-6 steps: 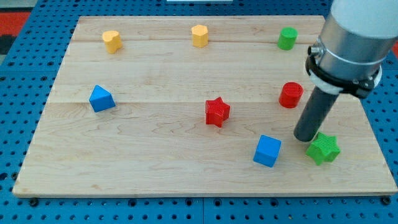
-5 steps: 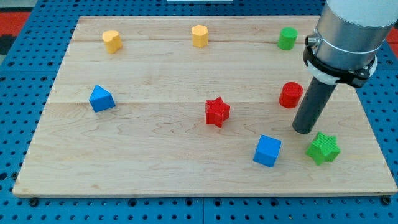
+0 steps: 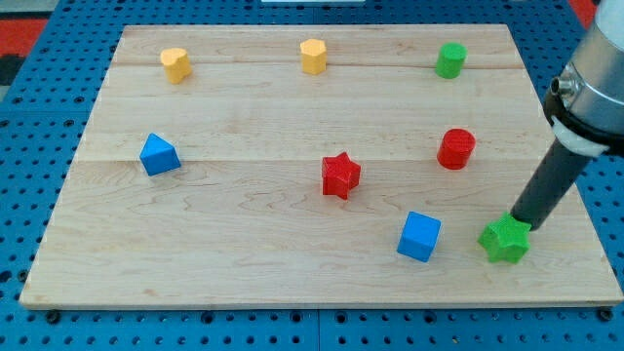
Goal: Push the blue cube slightly towards the bottom of the board
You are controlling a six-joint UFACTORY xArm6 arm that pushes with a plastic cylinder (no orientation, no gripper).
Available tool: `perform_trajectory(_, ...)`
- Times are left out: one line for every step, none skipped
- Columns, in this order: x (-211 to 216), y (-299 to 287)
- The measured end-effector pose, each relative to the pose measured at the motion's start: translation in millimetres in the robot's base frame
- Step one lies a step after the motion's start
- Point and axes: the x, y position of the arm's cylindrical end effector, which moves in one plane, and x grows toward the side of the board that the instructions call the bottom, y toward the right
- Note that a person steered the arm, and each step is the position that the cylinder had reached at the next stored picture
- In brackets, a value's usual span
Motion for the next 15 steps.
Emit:
perform_trajectory(0,0)
perform_trajectory(0,0)
perform_trajectory(-3,0)
perform_trajectory(0,44)
perform_trajectory(1,49)
perform_trajectory(4,48)
perform_trajectory(13,40)
perform_trajectory(13,26)
perform_trajectory(13,24)
perform_trajectory(13,16)
perform_trajectory(13,5)
perform_trajectory(13,-8)
perform_trajectory(13,-15)
perform_trajectory(13,-15)
perform_trajectory(-37,-3)
